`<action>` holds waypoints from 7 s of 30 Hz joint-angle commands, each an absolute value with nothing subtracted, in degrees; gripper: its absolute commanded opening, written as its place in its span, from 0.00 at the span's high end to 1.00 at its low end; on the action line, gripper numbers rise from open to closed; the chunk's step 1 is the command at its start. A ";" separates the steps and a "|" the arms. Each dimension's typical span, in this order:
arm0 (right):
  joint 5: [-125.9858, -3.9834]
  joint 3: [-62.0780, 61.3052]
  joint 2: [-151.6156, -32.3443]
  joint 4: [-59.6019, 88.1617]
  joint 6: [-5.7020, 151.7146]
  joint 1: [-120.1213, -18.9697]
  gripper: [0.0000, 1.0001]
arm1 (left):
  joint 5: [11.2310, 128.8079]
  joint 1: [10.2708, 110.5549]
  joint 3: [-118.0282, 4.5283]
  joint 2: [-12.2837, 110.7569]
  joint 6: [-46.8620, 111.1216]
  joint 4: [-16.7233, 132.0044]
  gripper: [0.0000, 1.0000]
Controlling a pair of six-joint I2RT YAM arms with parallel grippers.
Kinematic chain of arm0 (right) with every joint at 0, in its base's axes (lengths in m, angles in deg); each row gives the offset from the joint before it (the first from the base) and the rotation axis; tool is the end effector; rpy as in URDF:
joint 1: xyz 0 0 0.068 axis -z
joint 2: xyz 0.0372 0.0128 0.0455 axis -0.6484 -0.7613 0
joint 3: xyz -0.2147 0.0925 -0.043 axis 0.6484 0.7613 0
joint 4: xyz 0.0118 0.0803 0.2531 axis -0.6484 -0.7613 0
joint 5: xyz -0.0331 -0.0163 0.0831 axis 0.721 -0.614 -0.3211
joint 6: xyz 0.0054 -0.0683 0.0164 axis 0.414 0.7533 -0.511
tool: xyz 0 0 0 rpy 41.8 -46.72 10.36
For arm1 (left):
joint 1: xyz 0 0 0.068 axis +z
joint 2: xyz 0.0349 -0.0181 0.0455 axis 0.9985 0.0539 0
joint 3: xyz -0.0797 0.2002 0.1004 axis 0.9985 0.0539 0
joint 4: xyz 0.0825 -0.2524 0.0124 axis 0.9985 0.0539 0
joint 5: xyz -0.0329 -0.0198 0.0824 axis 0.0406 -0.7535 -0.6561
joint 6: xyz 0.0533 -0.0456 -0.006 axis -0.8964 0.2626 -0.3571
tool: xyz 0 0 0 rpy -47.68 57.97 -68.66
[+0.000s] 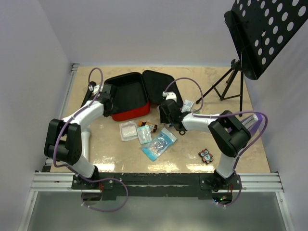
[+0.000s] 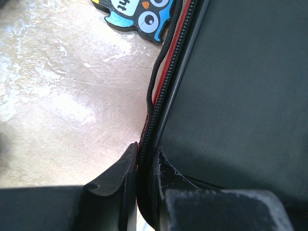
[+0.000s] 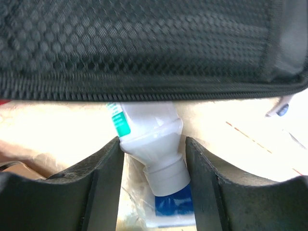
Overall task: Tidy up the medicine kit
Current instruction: Pick up the pill bottle at the center of the board, then place the pill bottle in the medicine box, then pick up the pill bottle at the center of the board.
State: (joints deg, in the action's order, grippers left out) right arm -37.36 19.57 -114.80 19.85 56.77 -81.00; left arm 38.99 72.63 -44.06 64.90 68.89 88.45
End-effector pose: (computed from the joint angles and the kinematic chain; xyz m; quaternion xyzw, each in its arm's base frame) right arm 0.3007 0.2316 0.1004 -0.0697 0.9039 0.0707 0.4160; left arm 0.3266 -0.0602 0.1510 -0.3259 0.8912 0.0324 0.3138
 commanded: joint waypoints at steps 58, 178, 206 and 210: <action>-60.58 -19.67 -125.50 16.00 63.12 -82.78 1.00 | 38.56 69.15 -43.65 52.33 63.79 82.77 0.60; -31.42 14.17 -107.22 11.62 61.44 -97.64 0.27 | 63.69 76.54 -26.94 37.90 59.49 72.40 0.57; -35.11 6.87 -117.51 5.12 62.95 -97.55 0.52 | 64.75 76.63 -28.00 35.97 58.78 73.54 0.59; -35.73 6.25 -118.56 3.10 64.26 -97.64 0.43 | 65.18 76.63 -28.44 36.23 58.78 73.54 0.59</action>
State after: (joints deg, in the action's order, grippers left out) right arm -34.14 7.00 -119.08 6.32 64.29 -97.78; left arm 63.76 76.72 -26.84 37.18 59.88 74.36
